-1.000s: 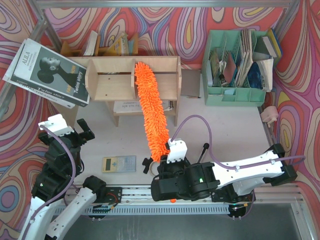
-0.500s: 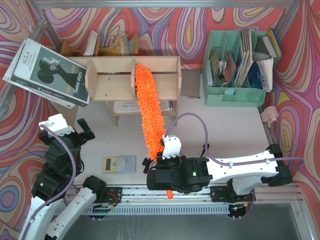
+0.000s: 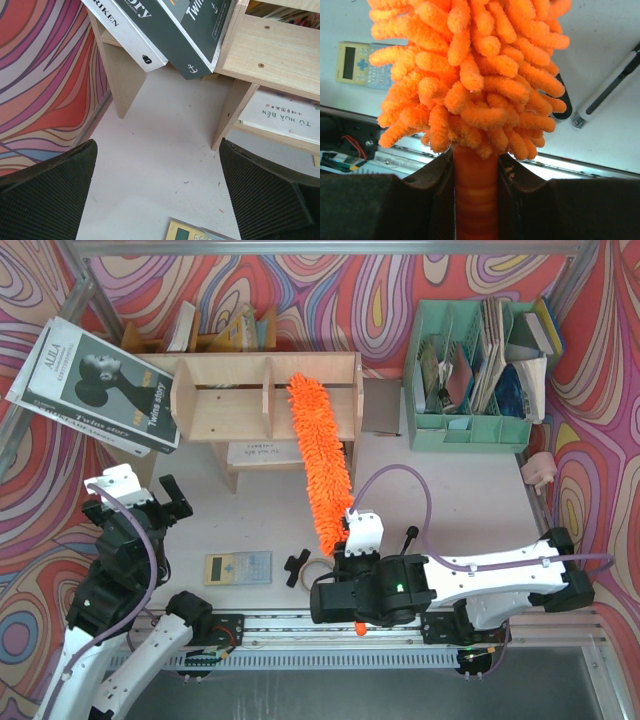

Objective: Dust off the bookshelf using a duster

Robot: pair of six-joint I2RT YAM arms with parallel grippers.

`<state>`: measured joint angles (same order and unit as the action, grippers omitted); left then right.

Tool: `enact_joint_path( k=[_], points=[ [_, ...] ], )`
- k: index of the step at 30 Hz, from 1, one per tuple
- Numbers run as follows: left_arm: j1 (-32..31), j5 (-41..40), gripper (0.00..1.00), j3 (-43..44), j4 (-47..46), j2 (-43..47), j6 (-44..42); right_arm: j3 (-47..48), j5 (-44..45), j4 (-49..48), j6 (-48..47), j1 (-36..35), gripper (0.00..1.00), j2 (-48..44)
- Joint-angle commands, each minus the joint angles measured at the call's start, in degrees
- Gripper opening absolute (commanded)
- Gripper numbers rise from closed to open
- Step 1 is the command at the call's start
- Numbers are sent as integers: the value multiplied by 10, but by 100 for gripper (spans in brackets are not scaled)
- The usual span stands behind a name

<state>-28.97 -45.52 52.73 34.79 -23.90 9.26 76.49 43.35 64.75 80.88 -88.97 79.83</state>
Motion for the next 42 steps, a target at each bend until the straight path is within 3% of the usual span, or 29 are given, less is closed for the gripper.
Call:
enact_joint_path(
  k=[1,4,8,11,16,21,42],
  points=[
    [3,-14,99,4,5,6,4,-12,43,47,22,4,0,-30],
    [3,-17,98,2,6,4,3,-16,14,-80,-94,4,0,-20],
    [3,-19,98,4,9,-1,4,18,-3,-120,-162,-3,0,29],
    [3,-22,99,4,9,2,5,38,13,-65,-119,-4,0,39],
    [3,-24,99,2,8,6,4,-9,31,-12,-22,-4,0,-18],
    [2,-23,99,3,7,2,3,7,38,150,143,-4,0,-30],
    [3,-21,98,3,8,4,3,79,130,149,162,-15,0,-52]
  ],
)
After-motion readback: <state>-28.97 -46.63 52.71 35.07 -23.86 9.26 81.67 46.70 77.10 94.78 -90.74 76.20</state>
